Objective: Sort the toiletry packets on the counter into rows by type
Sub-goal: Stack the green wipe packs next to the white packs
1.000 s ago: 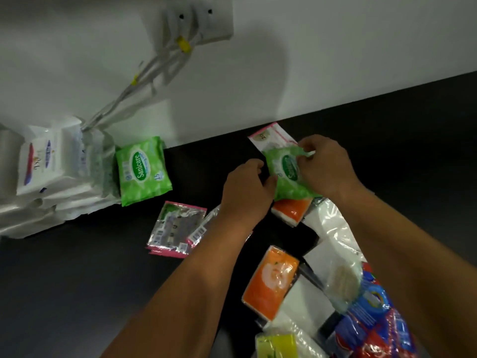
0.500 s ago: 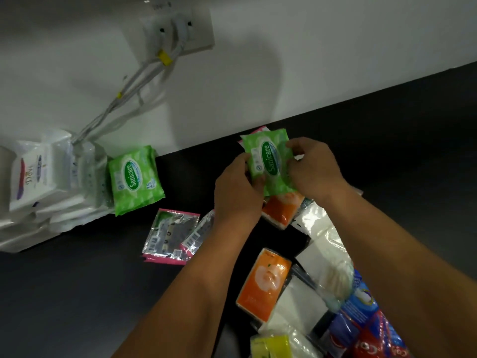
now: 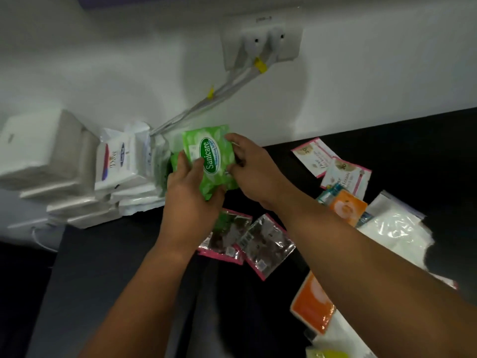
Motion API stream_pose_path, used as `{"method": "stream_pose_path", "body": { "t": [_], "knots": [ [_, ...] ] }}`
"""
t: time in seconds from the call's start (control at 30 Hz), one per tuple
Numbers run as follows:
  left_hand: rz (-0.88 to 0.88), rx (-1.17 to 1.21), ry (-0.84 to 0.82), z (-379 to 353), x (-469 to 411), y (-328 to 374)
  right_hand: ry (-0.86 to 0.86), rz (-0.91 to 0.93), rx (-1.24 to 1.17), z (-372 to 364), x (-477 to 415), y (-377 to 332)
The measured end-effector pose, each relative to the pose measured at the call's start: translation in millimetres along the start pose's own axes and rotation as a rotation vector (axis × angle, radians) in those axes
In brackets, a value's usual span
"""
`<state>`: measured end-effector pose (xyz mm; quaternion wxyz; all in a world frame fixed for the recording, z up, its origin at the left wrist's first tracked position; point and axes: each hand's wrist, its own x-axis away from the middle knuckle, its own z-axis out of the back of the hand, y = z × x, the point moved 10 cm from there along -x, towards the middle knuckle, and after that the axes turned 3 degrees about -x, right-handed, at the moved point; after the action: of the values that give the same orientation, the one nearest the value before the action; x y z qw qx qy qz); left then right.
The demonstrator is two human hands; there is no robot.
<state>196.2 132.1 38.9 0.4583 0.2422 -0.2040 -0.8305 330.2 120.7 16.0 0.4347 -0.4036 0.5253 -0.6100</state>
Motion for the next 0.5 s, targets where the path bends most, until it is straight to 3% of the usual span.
{"method": "stream_pose_path", "body": {
  "t": [0.13,0.23,0.5],
  "knots": [
    [0.092,-0.097,-0.104,-5.0,-0.6,-31.0,0.025,-0.045,0.025,-24.7,-11.8,10.4],
    [0.108,-0.148,-0.189,-19.1,3.2,-41.6,0.131,-0.069,0.185,-26.6,-17.9,17.5],
    [0.08,-0.344,-0.191,-37.3,-1.8,-49.9,0.085,-0.016,0.48,-49.6,-12.7,25.3]
  ]
}}
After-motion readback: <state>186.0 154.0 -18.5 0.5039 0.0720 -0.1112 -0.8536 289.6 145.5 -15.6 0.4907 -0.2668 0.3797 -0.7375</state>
